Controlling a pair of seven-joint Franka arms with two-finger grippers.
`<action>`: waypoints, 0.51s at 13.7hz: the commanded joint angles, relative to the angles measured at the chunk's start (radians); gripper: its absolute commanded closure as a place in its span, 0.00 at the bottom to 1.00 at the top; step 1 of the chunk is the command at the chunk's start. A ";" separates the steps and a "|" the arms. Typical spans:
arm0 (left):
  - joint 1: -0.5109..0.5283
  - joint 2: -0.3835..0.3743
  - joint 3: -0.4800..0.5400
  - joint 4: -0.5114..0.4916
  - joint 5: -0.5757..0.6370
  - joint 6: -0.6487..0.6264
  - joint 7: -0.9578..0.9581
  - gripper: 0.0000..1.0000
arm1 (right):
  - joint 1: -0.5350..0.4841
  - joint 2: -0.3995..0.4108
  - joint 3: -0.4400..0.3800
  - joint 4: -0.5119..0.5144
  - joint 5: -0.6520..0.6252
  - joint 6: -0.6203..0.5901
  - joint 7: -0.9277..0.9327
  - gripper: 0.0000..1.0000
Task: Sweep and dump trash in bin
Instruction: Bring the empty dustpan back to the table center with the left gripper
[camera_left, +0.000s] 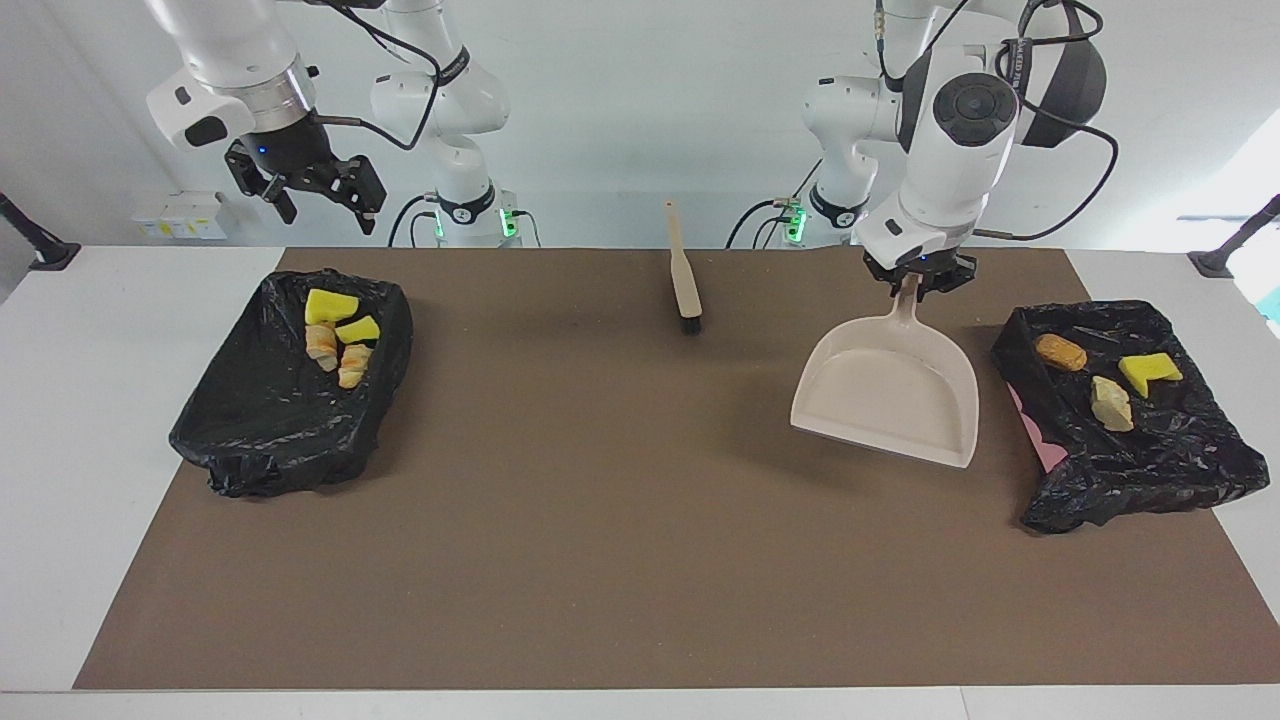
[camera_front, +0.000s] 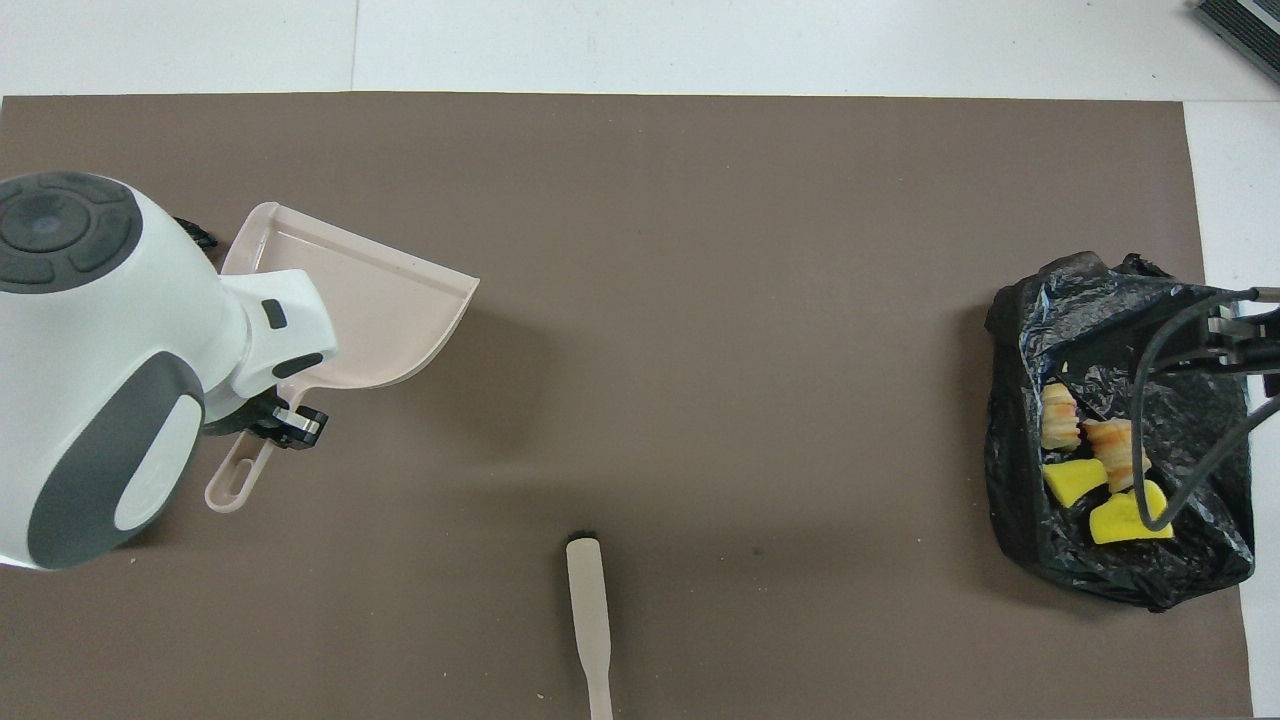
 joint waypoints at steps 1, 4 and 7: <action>-0.078 -0.010 0.013 -0.012 -0.066 0.056 -0.144 1.00 | 0.001 -0.025 -0.012 -0.025 0.019 -0.009 -0.025 0.00; -0.158 0.019 0.012 -0.019 -0.107 0.159 -0.273 1.00 | 0.021 -0.025 -0.036 -0.027 0.021 -0.005 -0.027 0.00; -0.226 0.088 0.012 -0.016 -0.129 0.230 -0.343 1.00 | 0.050 -0.025 -0.070 -0.027 0.022 0.001 -0.027 0.00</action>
